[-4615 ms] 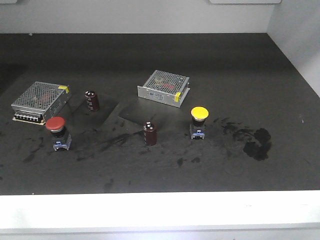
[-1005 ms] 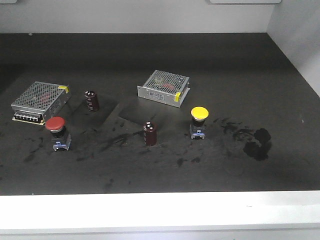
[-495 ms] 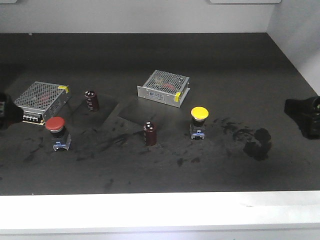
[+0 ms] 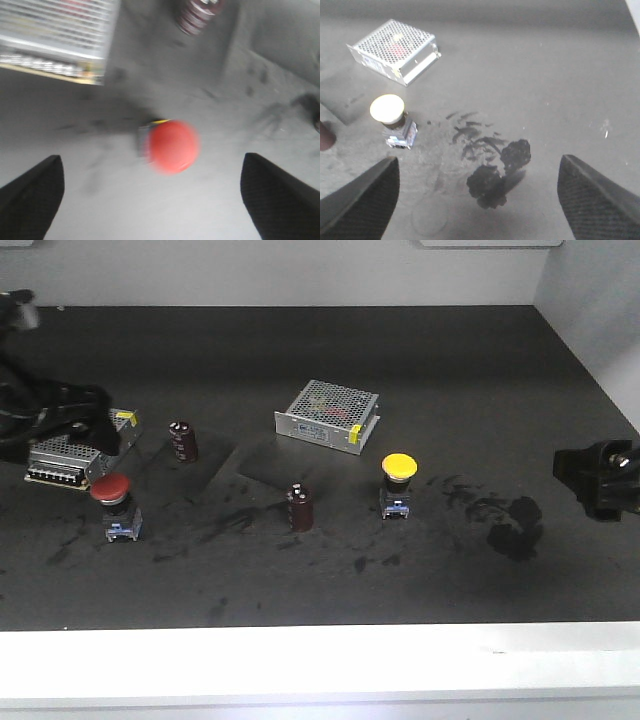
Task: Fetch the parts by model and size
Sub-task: 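Lower the left gripper onto the red-capped button and close it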
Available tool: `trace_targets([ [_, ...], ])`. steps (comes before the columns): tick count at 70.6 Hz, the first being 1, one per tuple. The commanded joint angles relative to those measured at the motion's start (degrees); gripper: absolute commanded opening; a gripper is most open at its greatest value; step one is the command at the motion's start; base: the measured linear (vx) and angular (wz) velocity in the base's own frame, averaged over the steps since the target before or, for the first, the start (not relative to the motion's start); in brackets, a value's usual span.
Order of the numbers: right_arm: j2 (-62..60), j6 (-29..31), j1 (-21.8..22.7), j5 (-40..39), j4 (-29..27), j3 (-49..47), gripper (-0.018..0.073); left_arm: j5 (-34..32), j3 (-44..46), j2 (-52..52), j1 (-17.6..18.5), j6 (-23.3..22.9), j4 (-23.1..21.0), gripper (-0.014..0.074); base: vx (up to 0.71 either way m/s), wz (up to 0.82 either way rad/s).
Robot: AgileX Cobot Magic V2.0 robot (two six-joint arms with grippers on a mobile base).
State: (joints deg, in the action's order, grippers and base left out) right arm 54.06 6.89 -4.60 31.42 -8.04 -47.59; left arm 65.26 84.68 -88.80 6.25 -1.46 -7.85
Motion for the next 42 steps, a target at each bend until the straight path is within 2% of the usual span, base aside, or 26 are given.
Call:
trace_targets([
  [1, 0.4, 0.7, -0.1, -3.9, -0.4, -1.6, 0.0594, 1.2, 4.8, -1.4, 2.5, -3.0, 1.2, 0.0653, 0.0, 0.0],
  [13, 0.9, 0.7, -0.1, -4.0, -0.4, -1.6, 0.0594, 4.3, 10.1, -7.3, 5.8, -6.6, 5.2, 0.0647, 0.0, 0.0],
  [25, 0.9, 0.7, -0.1, -3.9, -0.4, -1.6, 0.0594, 5.8, 11.2, -10.9, 6.2, -9.4, 6.5, 0.0645, 0.0, 0.0],
  [42, 0.9, 0.7, -0.1, -3.7, -0.4, -1.6, 0.0594, 5.8, 11.2, -13.9, 6.2, -9.4, 7.8, 0.0631, 0.0, 0.0],
])
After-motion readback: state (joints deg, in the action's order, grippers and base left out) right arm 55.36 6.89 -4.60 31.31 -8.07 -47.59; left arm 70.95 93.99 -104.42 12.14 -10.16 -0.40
